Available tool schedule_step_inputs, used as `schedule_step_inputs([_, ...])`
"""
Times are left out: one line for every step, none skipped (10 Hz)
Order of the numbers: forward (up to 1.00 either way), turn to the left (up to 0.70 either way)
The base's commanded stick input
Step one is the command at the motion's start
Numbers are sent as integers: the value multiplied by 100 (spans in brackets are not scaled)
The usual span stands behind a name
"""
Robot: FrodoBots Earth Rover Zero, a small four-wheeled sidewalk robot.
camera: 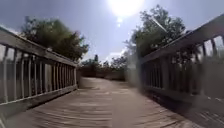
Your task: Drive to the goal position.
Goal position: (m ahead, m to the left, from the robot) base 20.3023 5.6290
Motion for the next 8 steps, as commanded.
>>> schedule_step_inputs([60,1])
schedule_step_inputs([60,1])
schedule_step_inputs([60,1])
schedule_step_inputs([60,1])
schedule_step_inputs([60,1])
schedule_step_inputs([60,1])
schedule_step_inputs([60,1])
schedule_step_inputs([60,1])
